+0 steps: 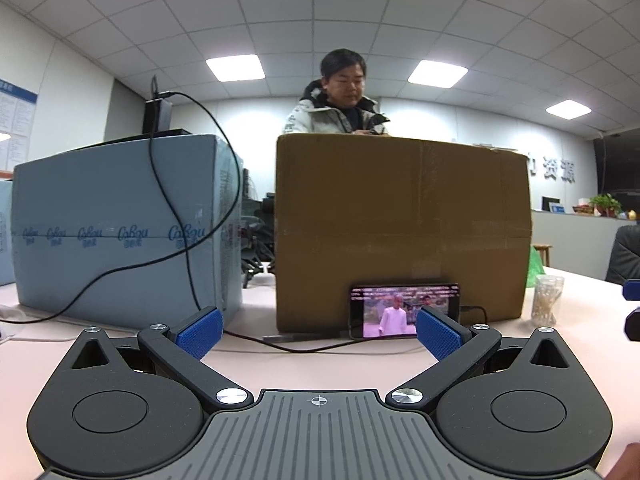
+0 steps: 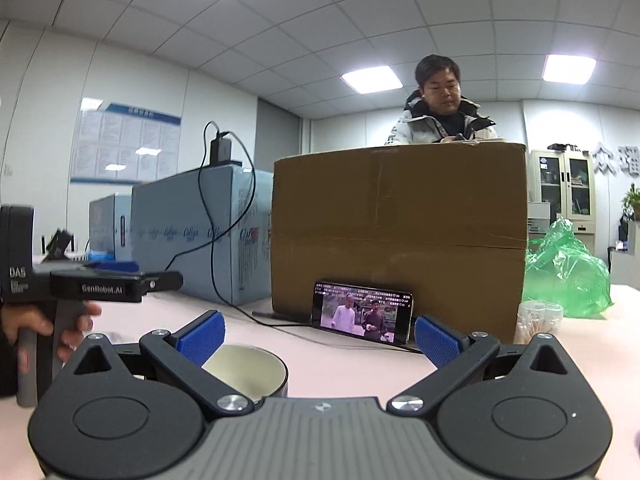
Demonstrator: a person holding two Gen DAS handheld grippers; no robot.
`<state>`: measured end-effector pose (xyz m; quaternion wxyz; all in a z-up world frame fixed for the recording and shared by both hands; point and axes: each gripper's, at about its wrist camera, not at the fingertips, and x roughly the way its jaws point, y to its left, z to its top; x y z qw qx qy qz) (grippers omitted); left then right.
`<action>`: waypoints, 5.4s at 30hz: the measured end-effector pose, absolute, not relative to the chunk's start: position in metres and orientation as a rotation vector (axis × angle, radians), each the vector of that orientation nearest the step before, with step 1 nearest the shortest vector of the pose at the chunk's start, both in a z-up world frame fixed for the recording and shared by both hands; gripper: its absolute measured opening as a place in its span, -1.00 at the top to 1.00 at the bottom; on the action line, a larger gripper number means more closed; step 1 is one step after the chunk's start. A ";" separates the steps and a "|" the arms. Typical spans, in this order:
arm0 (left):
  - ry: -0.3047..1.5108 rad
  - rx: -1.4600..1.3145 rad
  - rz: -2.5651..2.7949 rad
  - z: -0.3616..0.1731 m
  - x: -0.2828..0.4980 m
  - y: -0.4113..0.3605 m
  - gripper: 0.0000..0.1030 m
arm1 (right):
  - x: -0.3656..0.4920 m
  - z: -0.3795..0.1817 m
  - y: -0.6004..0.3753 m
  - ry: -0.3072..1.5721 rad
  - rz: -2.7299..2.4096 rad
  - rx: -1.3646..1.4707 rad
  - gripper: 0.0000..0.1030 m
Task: Clean bowl
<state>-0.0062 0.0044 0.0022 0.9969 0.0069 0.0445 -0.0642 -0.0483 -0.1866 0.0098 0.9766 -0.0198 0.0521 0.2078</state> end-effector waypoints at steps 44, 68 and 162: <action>0.196 0.041 -0.178 -0.001 -0.001 0.002 -1.00 | -0.070 -0.008 -0.165 0.637 0.880 -0.374 -0.53; 0.213 0.029 -0.183 -0.002 0.003 0.003 -1.00 | -0.079 0.039 -0.157 0.407 0.836 -0.365 0.69; 0.538 -0.269 -0.488 -0.027 0.040 0.020 0.03 | 0.064 0.034 -0.026 0.941 0.996 -0.928 0.68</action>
